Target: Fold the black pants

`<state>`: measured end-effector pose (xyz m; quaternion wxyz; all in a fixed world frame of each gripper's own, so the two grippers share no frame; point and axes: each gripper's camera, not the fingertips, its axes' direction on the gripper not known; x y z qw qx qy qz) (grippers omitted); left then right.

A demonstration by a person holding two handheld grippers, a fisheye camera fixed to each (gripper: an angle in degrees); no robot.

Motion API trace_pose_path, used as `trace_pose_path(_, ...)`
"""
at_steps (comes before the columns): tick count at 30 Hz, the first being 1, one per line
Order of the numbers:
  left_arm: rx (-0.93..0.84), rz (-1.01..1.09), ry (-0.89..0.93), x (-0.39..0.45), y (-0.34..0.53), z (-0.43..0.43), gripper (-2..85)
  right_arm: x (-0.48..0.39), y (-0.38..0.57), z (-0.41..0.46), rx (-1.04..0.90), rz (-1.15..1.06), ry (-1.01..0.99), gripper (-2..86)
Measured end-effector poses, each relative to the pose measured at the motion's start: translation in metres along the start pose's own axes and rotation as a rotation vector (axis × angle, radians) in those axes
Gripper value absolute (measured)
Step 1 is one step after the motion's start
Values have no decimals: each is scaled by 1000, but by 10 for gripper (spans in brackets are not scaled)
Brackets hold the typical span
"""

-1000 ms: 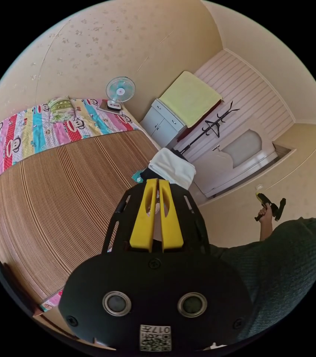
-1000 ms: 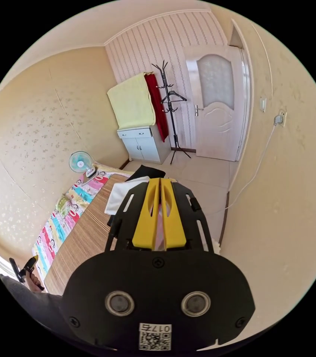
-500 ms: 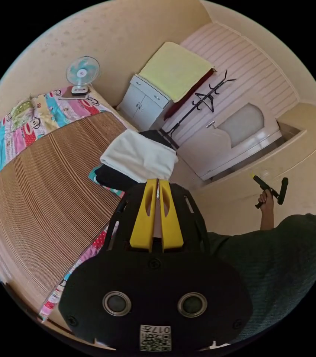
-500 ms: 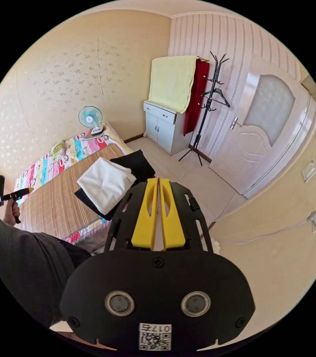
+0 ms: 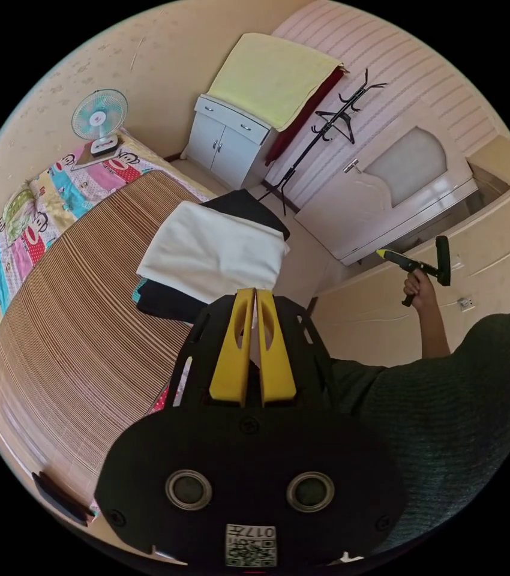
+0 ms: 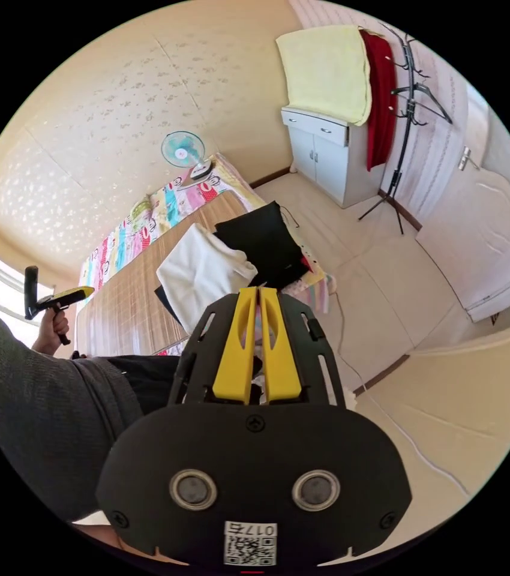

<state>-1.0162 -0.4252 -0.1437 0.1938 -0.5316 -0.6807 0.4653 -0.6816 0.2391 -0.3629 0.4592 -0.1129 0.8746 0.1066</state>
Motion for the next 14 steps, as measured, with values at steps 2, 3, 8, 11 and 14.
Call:
trace_pose_path(2, -17, -4, -37, -24, -13, 13, -10, -15, -37, 25, -34, -31, -37, 30)
trace_pose_path(3, -17, -7, -39, -29, -17, 15, -10, -24, -59, 43, -61, -39, -54, 38)
trace_pose_path(8, 126, -148, 104, -90, -42, 15, -9, -46, -130, 116, -157, -68, -135, 74)
trace_pose_path(11, 201, -243, 117, -117, -37, 13, -7, -47, -157, 164, -241, -82, -142, 94)
trace_pose_path(14, 197, -305, 70, -131, -24, 16, 1, -45, -174, 208, -316, -91, -130, 109)
